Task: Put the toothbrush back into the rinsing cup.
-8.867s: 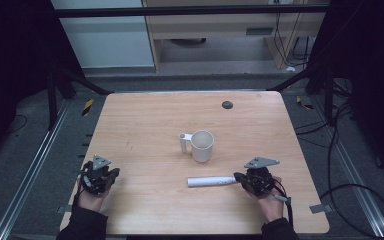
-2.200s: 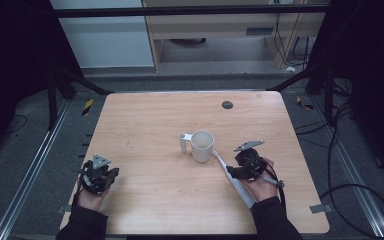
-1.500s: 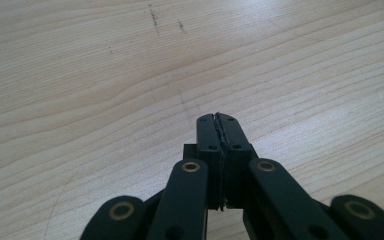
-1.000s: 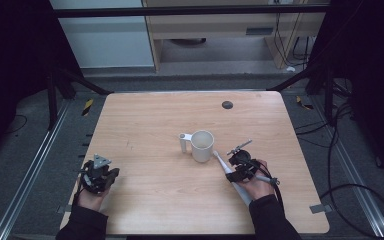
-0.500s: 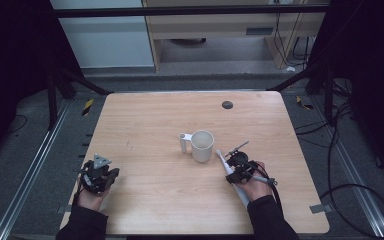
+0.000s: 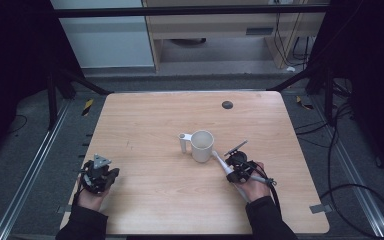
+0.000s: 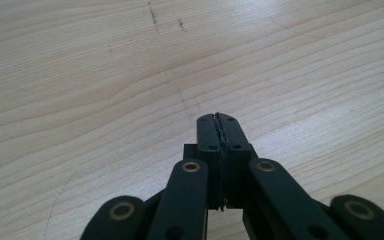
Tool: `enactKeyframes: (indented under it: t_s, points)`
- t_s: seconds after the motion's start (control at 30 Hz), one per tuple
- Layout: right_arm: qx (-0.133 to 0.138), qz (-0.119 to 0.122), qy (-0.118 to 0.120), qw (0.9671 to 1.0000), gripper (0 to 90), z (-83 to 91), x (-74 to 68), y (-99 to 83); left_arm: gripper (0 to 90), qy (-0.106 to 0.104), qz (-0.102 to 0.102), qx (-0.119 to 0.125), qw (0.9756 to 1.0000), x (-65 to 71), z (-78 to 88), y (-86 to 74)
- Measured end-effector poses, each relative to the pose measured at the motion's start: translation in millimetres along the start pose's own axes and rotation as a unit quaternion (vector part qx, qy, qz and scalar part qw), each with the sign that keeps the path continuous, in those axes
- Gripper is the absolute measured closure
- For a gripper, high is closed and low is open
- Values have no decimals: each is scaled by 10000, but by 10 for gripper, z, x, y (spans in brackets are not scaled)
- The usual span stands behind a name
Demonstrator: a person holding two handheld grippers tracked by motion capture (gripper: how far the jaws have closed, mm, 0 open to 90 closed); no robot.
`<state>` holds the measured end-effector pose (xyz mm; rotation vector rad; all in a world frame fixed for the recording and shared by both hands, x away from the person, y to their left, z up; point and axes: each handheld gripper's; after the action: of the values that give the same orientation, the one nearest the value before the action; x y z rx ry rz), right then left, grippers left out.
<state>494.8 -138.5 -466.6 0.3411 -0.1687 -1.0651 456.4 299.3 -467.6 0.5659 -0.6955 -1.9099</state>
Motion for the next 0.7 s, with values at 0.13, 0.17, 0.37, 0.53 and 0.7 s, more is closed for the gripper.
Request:
enactKeyframes:
  t_s: [0.13, 0.17, 0.37, 0.53, 0.7]
  points:
    - [168, -52, 32, 9998, 671, 94, 35, -19, 885, 0, 0, -1, 10000, 1, 0, 1]
    - [213, -91, 41, 9997, 671, 115, 45, -24, 886, -1, 0, 0, 10000, 1, 0, 1]
    - [754, -270, 80, 9968, 672, 345, 150, -81, 885, 3, -4, 1, 10000, 5, 1, 3]
    - [1486, -450, 190, 9877, 671, 540, 213, -110, 886, 16, 3, 32, 10000, 5, 8, 4]
    - [2190, -546, 189, 9740, 671, 688, 242, -121, 887, 19, 14, 44, 10000, 6, 4, 5]
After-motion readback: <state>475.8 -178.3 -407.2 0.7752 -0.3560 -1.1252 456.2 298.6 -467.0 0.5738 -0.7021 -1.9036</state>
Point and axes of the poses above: each handheld gripper's, and its own axes: z roughly backward along the jaws, y roughly out of its top, x roughly to its right, and after that the axes turned 2 degrees about -z, right-handed
